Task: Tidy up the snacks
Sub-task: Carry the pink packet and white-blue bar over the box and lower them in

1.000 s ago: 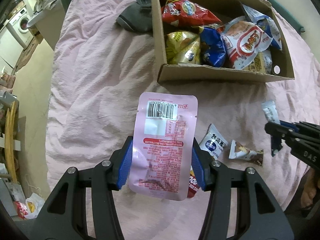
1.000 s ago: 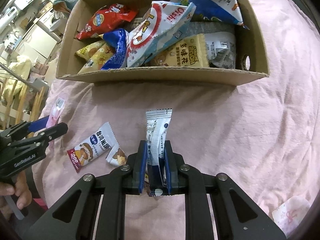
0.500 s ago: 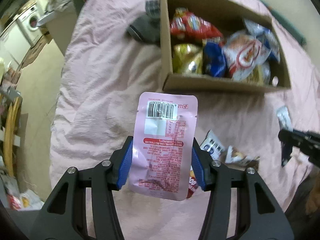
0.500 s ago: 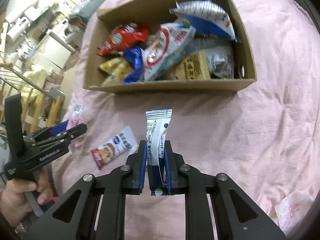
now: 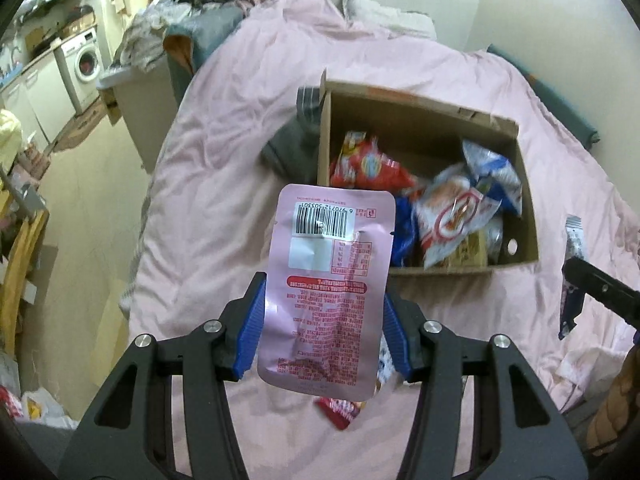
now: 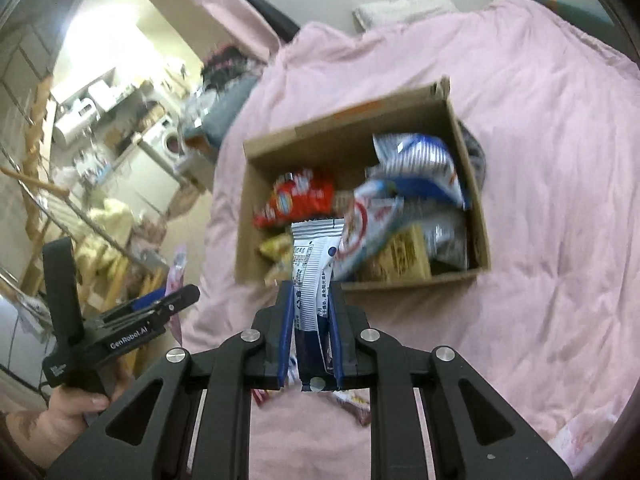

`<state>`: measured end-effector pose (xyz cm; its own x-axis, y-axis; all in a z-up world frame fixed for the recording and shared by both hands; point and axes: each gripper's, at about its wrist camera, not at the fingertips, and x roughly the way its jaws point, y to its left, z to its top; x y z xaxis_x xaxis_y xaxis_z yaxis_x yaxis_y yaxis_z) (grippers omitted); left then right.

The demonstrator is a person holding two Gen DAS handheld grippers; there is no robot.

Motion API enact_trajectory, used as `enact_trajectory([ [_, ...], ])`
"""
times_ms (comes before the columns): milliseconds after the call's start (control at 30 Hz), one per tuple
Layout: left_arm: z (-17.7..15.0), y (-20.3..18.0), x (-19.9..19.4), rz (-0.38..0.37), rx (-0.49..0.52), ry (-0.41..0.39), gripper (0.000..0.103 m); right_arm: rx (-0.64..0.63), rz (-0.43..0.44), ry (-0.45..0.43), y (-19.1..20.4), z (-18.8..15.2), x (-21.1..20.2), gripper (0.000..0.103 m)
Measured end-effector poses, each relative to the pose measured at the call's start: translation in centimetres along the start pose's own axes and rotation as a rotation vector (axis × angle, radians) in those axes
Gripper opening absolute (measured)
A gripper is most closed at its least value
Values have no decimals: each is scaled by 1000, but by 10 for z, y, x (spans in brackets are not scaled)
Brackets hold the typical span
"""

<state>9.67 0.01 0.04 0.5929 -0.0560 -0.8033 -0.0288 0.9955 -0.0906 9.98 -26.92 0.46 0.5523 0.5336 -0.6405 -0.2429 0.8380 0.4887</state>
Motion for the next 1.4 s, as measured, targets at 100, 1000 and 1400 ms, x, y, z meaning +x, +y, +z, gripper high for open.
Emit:
enact_trajectory([
  [100, 12, -5, -4, -2, 12, -28, 49, 3, 4, -32, -3, 10, -1, 17],
  [1000, 60, -25, 62, -80, 79, -83, 50, 114, -79, -53, -49, 75, 62, 17],
  [1400, 62, -29, 80, -156, 56, -52, 52, -43, -344, 105, -34, 54, 108, 17],
])
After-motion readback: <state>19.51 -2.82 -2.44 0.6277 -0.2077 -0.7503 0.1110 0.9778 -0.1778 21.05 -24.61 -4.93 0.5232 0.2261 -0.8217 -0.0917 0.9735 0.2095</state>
